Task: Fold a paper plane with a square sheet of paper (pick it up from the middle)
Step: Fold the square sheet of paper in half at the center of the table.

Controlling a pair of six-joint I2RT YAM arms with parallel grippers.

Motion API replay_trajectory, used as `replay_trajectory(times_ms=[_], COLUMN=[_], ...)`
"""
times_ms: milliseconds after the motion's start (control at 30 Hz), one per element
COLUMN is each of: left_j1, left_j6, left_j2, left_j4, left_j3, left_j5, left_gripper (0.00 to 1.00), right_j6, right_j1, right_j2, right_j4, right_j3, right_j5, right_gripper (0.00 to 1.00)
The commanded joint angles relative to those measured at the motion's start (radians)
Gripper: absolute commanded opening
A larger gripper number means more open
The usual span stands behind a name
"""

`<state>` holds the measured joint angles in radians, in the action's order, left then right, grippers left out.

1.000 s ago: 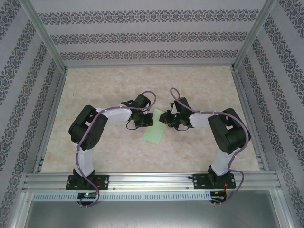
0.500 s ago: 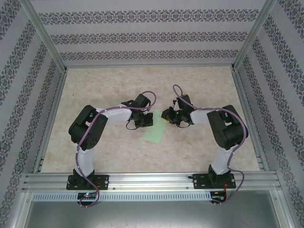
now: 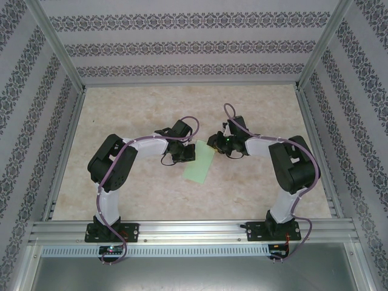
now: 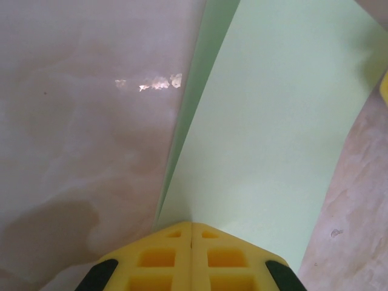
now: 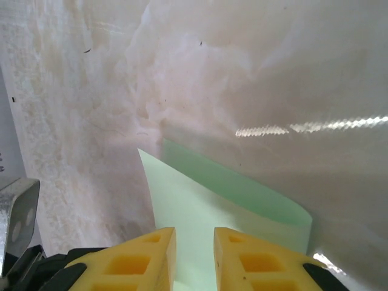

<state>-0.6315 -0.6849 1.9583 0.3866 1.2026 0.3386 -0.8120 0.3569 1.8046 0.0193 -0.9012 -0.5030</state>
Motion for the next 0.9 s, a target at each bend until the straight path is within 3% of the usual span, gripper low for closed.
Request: replay_trajectory(times_ms=[0, 167, 433, 867], left_j1=[-0.022, -0.022, -0.022, -0.022], left_j6=[0.02, 0.018, 0.021, 0.017], left_j2=[0.039, 0.039, 0.037, 0.037], left_j4=[0.061, 0.06, 0.068, 0.063], left_j3=[-0.007, -0.01, 0.001, -0.003], left_j5=[-0.018, -0.017, -0.023, -0.019], left_gripper=[0.0, 0.0, 0.0, 0.0], right_j6=[0.016, -0.004, 0.018, -0.006], right_j1=[-0.01, -0.013, -0.023, -0.033], right_j2=[0.059, 0.091, -0.01, 0.108], right_j4=[-0.01, -0.027, -0.13, -0.128], right_j3=[-0.013, -0.014, -0.102, -0.091], right_j5=[0.003, 0.02, 0.038, 0.049], right_gripper=[0.24, 0.24, 0.25, 0.24])
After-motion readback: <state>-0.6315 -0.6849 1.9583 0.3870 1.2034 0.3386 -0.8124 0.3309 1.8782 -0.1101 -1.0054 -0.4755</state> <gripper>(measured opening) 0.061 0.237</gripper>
